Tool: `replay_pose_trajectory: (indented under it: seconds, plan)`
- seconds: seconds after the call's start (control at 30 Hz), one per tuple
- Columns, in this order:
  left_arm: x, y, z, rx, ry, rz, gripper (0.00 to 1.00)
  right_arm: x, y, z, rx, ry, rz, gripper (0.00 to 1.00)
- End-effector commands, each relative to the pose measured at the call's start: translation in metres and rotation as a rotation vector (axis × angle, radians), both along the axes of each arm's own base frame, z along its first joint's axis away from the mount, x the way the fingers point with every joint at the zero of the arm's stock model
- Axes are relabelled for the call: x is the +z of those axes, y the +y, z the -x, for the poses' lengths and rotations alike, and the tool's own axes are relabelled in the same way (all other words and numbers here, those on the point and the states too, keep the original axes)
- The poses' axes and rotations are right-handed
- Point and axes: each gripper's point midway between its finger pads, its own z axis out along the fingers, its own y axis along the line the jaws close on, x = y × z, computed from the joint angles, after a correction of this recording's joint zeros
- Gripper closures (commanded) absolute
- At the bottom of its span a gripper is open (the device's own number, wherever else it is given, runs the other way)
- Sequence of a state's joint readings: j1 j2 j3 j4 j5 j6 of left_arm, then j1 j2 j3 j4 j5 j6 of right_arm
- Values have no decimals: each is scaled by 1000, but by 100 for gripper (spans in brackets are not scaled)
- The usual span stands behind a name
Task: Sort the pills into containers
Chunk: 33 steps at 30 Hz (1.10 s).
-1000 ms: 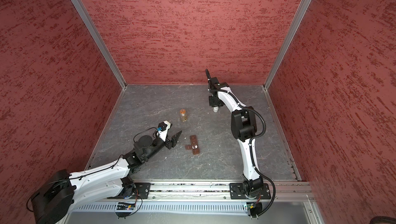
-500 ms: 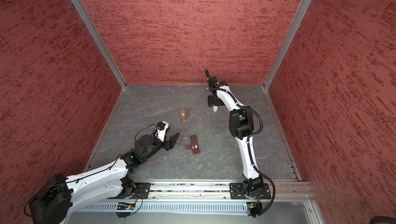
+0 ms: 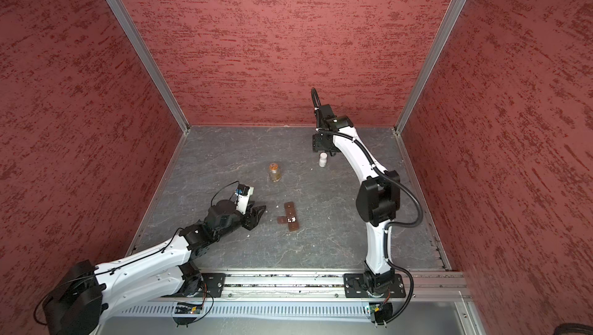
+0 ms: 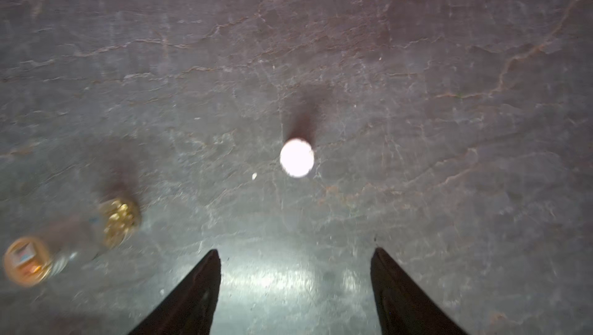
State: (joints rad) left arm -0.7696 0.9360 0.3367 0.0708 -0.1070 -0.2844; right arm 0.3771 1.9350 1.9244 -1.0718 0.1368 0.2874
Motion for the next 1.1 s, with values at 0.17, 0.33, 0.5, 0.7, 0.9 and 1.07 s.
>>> replay_pose_trajectory:
  seconds: [0.17,0.33,0.5,0.7,0.9,1.07]
  plan:
    - [-41,11,31,84,278,-11,71,-32,58,95,102,9,-110,41]
    - [-55,-1,39,102,371,31,90,-67,80,149,135,86,-215,62]
    - [-65,-21,36,108,447,85,100,-101,80,173,137,136,-266,86]
    - [-76,-52,33,87,524,144,100,-127,86,186,156,183,-320,91]
    - [-69,-73,32,51,530,169,100,-139,93,191,179,209,-359,91]
    - [-60,-80,29,41,516,183,100,-149,97,197,192,240,-383,90]
